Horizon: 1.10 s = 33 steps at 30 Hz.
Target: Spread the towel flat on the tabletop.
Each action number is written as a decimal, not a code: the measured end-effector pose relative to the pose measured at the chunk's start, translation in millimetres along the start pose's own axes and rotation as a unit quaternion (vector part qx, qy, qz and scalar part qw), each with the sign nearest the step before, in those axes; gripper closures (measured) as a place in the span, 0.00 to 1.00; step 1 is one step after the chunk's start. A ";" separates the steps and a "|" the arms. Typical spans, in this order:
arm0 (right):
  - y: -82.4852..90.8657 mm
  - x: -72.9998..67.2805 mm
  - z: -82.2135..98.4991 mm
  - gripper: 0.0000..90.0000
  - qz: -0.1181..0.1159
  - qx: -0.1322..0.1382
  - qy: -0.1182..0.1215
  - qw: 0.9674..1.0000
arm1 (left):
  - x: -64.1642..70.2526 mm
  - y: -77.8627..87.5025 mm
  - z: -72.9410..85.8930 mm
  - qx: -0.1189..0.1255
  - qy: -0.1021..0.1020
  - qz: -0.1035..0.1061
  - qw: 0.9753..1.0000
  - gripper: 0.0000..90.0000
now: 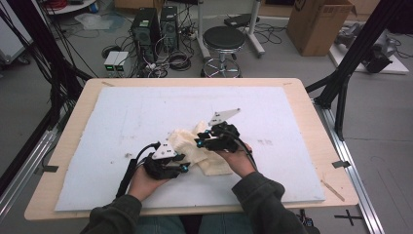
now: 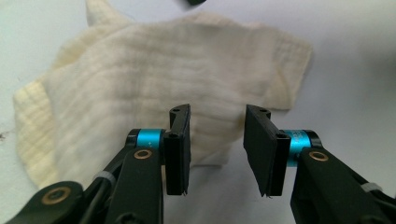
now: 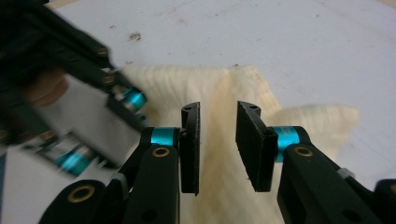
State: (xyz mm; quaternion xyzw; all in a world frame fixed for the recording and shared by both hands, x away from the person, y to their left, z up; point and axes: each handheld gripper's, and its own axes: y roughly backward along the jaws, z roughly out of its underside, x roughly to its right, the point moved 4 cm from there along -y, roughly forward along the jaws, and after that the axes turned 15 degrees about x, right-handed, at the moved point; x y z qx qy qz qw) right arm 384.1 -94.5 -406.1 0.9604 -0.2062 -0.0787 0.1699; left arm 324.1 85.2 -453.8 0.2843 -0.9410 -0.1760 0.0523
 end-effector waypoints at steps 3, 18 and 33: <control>23.8 -0.4 14.2 0.75 0.005 -0.006 0.002 1.000 | -1.9 -5.1 4.4 -0.021 -0.005 -0.005 1.000 0.70; 51.8 -0.7 77.9 0.76 0.019 -0.091 0.020 0.995 | -8.1 -14.2 7.8 -0.044 -0.020 -0.013 0.999 0.94; 51.7 -5.3 81.2 0.98 -0.008 -0.099 0.003 0.995 | -7.7 40.5 -12.3 -0.004 -0.034 0.016 0.999 0.96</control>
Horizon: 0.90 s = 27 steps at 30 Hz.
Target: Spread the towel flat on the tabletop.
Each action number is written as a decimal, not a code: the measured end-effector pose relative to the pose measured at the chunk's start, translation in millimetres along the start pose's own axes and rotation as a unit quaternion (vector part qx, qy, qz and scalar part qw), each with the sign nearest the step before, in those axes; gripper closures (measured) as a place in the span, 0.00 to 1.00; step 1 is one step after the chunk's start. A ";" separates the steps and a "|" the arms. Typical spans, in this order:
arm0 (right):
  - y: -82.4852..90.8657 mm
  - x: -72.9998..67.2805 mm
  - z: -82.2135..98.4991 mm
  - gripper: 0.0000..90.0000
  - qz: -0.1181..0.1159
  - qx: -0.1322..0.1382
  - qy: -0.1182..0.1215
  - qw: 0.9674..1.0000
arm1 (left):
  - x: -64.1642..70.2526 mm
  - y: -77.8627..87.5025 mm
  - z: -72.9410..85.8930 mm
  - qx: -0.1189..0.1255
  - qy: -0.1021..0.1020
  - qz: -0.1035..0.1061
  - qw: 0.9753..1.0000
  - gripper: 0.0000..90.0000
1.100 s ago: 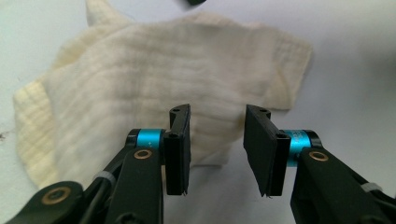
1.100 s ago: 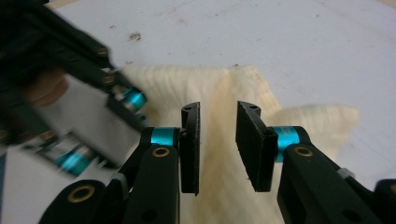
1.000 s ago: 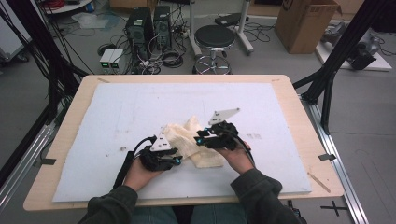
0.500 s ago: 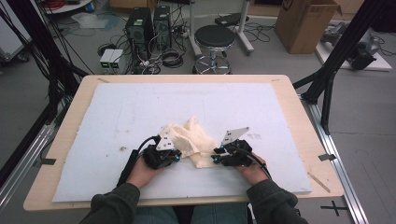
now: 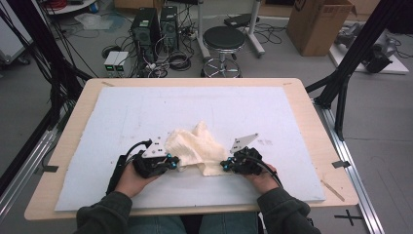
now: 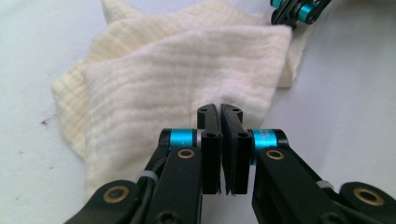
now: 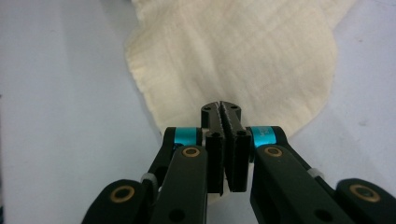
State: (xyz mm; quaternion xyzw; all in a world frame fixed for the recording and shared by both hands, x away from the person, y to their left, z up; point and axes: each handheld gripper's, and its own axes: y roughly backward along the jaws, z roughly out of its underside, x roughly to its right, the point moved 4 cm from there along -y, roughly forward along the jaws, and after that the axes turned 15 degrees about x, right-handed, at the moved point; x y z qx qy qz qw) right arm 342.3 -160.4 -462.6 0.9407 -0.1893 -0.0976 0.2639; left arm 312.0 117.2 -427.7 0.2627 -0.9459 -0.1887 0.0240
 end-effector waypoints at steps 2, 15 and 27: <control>3.7 -4.3 -2.4 0.99 -0.002 0.007 0.006 1.000 | 2.1 9.9 -1.8 0.004 -0.006 0.004 1.000 0.96; 40.2 -44.2 -21.5 0.99 -0.011 0.051 0.037 0.998 | 19.4 56.3 -12.2 0.024 -0.029 0.021 0.999 0.96; 39.1 -60.7 -16.5 0.83 -0.038 0.047 0.034 0.998 | 25.9 69.9 -0.6 0.037 0.006 0.065 0.997 0.79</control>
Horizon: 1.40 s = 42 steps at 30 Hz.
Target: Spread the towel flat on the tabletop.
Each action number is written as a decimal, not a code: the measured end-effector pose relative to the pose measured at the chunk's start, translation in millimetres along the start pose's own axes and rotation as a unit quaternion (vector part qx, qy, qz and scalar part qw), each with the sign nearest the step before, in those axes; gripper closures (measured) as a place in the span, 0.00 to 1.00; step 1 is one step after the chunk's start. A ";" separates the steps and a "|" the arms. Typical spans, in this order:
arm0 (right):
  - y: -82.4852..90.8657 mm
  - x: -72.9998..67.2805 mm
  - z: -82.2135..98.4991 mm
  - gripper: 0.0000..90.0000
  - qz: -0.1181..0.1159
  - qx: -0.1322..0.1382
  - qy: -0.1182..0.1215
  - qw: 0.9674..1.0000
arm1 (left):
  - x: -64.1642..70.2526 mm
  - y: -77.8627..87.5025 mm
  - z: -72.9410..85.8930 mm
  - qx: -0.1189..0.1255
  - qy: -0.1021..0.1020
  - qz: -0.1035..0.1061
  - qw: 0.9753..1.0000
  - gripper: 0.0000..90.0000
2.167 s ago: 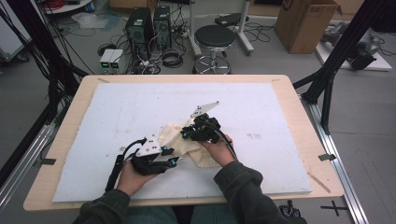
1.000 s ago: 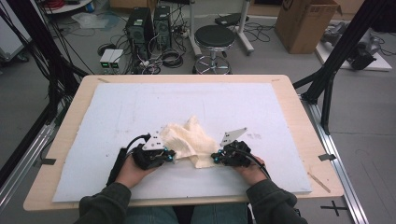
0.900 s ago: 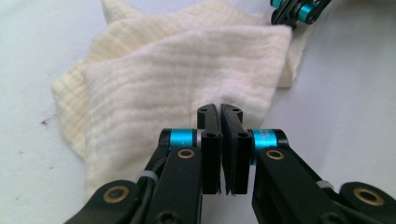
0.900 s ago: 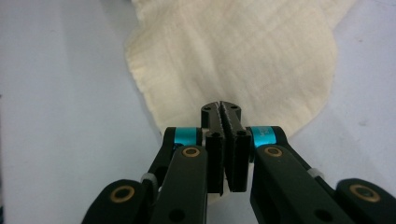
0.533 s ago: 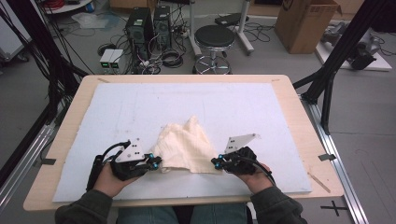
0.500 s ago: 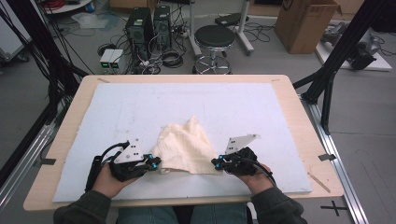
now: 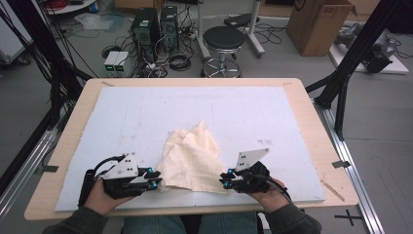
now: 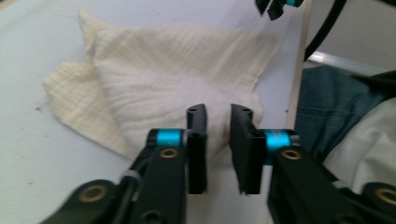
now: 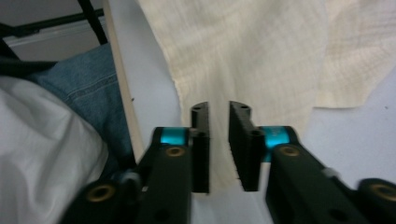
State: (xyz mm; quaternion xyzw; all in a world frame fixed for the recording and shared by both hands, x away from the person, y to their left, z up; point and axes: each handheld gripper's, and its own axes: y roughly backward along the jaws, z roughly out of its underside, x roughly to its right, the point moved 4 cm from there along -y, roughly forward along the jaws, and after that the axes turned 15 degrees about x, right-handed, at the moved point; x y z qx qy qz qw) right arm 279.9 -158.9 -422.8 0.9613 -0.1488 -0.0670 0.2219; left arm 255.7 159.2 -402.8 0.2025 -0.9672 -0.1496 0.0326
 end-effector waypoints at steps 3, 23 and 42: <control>1.0 9.2 -6.8 0.78 0.013 0.009 -0.002 1.000 | -8.5 -0.8 -1.7 0.017 0.009 -0.008 1.000 0.73; -49.2 121.5 -21.4 0.66 0.113 0.020 -0.079 0.990 | -122.5 -65.8 0.0 0.013 0.081 -0.146 0.986 0.67; -82.6 134.2 -2.0 0.85 0.100 -0.024 -0.094 0.990 | -140.3 -106.8 29.3 -0.074 0.078 -0.161 0.981 0.84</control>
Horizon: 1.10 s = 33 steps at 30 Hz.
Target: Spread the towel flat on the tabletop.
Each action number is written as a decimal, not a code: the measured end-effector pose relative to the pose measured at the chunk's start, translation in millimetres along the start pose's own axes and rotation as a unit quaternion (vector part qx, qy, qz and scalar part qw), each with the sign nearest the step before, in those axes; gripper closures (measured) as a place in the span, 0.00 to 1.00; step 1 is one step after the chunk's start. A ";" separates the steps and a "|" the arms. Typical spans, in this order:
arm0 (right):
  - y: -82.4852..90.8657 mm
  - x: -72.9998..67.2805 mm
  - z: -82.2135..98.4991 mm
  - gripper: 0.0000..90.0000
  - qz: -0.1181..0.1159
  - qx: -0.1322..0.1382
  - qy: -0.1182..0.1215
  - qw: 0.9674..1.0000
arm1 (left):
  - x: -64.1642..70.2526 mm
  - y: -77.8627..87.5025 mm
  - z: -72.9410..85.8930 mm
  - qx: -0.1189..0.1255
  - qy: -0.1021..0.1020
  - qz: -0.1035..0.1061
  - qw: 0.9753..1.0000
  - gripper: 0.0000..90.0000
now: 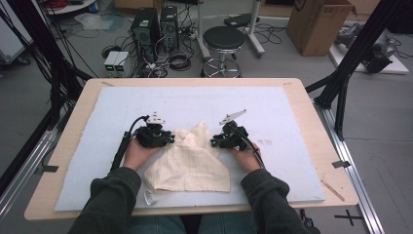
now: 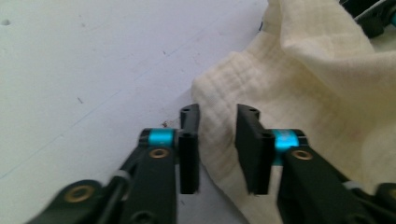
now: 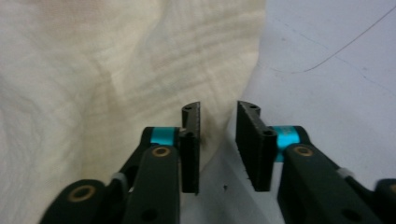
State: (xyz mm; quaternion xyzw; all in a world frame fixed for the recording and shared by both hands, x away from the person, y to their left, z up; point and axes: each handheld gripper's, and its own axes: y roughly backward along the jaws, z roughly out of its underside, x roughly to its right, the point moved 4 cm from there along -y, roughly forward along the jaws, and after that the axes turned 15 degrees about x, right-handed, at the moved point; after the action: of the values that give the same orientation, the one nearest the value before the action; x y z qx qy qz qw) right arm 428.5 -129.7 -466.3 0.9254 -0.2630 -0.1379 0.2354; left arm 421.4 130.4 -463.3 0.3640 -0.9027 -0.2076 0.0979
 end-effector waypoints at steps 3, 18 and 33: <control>-0.1 -1.6 0.0 0.95 -0.011 -0.003 0.000 1.000 | 3.5 -2.9 0.4 -0.004 -0.011 -0.004 1.000 0.95; 34.0 16.7 -19.7 0.97 0.029 0.020 0.020 0.999 | -10.0 18.8 -17.5 0.033 -0.001 -0.031 0.999 0.97; 48.9 48.0 -50.3 0.97 0.079 0.011 0.048 0.996 | -39.5 27.4 -35.9 0.063 0.028 -0.081 0.994 0.97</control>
State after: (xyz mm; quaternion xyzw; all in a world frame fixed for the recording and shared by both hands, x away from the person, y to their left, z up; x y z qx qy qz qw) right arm 466.5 -174.6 -405.0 0.9098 -0.3254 -0.0715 0.2475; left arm 444.5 164.8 -420.0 0.4467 -0.8786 -0.1472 0.0827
